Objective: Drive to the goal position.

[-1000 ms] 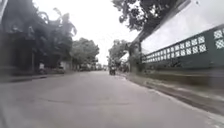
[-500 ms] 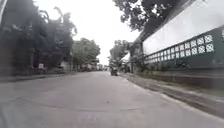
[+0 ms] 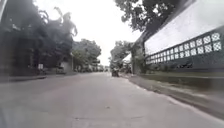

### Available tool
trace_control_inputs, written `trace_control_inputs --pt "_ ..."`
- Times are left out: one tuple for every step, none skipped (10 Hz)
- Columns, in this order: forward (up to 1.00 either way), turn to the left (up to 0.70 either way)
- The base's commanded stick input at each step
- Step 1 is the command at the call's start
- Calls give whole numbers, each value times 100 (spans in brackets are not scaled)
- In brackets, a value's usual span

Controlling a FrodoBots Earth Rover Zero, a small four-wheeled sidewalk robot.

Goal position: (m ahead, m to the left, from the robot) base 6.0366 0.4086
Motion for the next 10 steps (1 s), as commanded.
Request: trace_control_inputs --pt "50 0" --pt "50 0" --pt "50 0" --pt "50 0" --pt "50 0" --pt "50 0" --pt "50 0" --pt "50 0" --pt "50 0" --pt "50 0"
